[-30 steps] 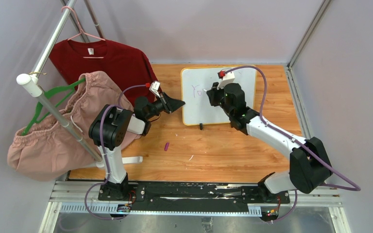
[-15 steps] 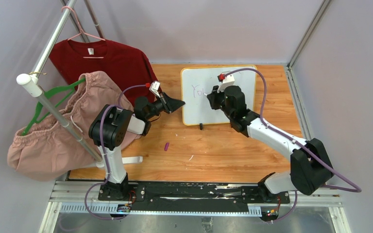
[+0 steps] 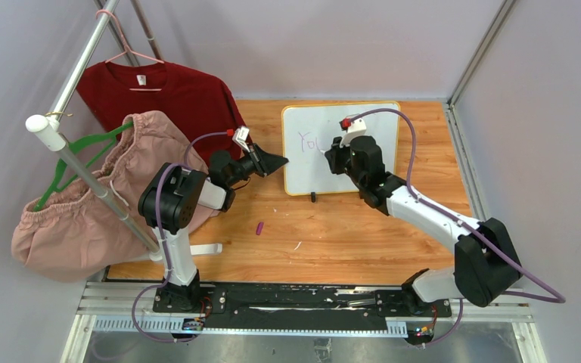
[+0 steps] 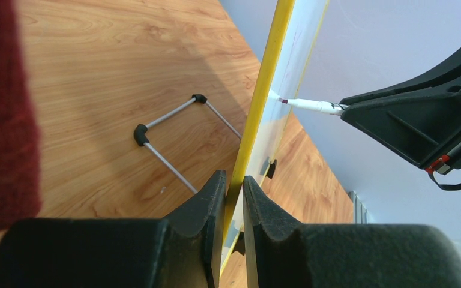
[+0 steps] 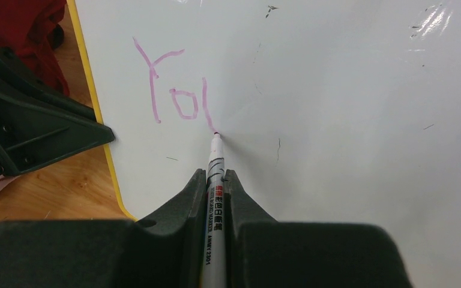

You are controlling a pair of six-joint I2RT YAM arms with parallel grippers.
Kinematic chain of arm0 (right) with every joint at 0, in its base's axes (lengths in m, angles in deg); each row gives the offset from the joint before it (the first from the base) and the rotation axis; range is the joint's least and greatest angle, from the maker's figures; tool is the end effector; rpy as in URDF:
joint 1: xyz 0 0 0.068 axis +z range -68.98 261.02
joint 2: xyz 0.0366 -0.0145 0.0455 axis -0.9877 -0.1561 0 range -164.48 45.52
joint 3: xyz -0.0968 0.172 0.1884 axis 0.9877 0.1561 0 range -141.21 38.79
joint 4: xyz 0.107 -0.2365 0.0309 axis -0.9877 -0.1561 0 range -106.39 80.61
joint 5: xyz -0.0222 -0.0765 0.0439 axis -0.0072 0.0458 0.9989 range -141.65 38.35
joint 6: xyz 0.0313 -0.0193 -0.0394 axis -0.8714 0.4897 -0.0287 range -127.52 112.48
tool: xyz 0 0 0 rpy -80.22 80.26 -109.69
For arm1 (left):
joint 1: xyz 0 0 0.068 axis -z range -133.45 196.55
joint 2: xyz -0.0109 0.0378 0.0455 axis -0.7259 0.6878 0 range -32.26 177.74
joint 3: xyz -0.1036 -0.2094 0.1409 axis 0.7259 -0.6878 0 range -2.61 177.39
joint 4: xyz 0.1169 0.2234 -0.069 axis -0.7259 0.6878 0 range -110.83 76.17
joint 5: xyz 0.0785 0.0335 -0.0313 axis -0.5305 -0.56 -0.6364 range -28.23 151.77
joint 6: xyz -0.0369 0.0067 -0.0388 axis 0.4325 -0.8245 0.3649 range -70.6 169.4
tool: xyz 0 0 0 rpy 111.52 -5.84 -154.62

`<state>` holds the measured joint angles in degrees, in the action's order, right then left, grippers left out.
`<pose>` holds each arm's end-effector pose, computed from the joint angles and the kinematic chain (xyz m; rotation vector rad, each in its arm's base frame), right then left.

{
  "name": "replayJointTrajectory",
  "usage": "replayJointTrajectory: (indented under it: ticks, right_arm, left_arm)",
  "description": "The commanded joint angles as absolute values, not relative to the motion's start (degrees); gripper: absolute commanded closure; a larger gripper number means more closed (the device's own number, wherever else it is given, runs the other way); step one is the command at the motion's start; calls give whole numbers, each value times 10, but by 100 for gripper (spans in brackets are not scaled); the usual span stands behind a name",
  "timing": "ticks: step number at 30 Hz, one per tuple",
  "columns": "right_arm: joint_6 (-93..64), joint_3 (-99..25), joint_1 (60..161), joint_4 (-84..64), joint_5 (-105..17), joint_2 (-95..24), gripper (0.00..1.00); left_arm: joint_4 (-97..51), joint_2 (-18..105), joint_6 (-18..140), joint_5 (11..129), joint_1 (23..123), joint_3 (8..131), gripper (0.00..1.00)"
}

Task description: Write a sentence on the whiteboard

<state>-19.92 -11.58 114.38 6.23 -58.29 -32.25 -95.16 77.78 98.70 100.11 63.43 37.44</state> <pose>0.2665 0.1705 0.2898 -0.2437 1.7830 0.4722 0.3306 -0.1235 0.1596 0.1281 1.6842 -1.3925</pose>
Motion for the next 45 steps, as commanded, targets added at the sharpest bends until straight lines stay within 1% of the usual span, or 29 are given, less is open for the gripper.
replayJointTrajectory:
  ticks: [1,16,45]
  right_arm:
    - [-184,-108,1137,49,-617,-314,100]
    - [-179,-122,1122,40,-633,-309,100]
    - [-182,-182,1121,39,-629,-343,100]
  left_arm:
    - [-991,774,984,1009,633,370,80]
    - [-991,773,983,1009,633,369,80]
    - [-992,773,982,1009,633,368,80]
